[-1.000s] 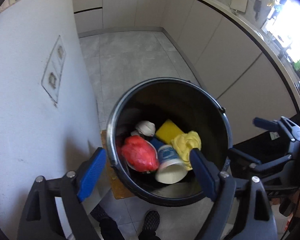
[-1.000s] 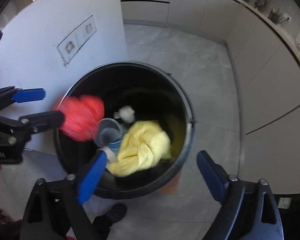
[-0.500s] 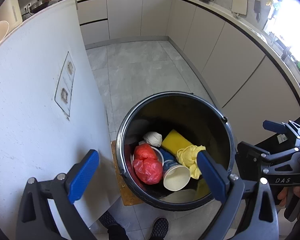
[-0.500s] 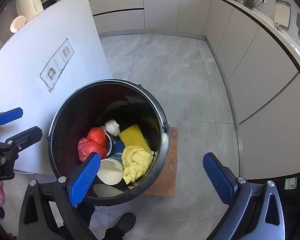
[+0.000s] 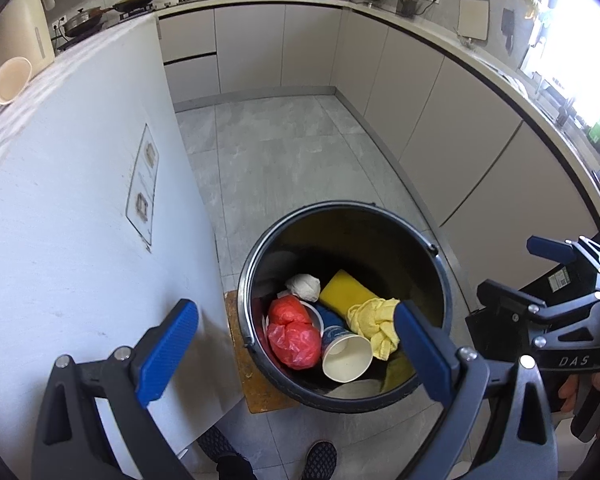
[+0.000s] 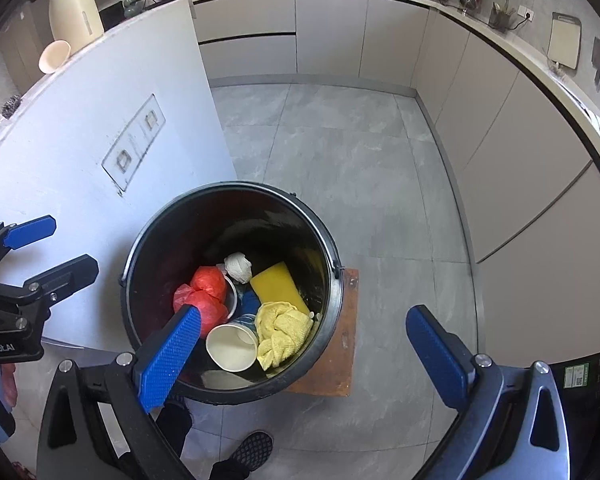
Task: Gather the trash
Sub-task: 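Move both tools back over the table toward the scouring pad and red cup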
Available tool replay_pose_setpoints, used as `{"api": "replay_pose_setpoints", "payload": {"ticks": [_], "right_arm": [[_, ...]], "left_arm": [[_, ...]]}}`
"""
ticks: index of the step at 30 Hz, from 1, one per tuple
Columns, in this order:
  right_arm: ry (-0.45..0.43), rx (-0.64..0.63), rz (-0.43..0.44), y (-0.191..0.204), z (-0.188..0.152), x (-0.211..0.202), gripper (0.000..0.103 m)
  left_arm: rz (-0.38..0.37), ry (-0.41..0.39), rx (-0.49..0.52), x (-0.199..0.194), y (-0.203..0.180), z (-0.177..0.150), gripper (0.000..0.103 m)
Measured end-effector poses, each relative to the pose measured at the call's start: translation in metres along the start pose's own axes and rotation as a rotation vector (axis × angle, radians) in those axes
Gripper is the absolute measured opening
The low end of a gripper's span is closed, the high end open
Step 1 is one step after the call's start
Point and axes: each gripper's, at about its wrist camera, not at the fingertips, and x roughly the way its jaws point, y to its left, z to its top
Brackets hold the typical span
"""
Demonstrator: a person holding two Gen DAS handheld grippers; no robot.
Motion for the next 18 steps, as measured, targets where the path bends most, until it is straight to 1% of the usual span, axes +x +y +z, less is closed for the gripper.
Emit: {"api": "replay_pose_setpoints", "payload": {"ticks": [6, 14, 18], "right_arm": [[-0.049, 0.012, 0.005, 0.003, 0.008, -0.027, 0.103], [-0.096, 0.021, 0.013, 0.005, 0.015, -0.054, 0.103], [-0.091, 0.042, 0.021, 0.005, 0.018, -0.066, 0.103]], "left_arm": [[0.006, -0.040, 0.003, -0.025, 0.001, 0.006, 0.099], [0.014, -0.084, -0.001, -0.048, 0.005, 0.010, 0.099], [0.016, -0.104, -0.001, -0.060, 0.005, 0.012, 0.099]]}}
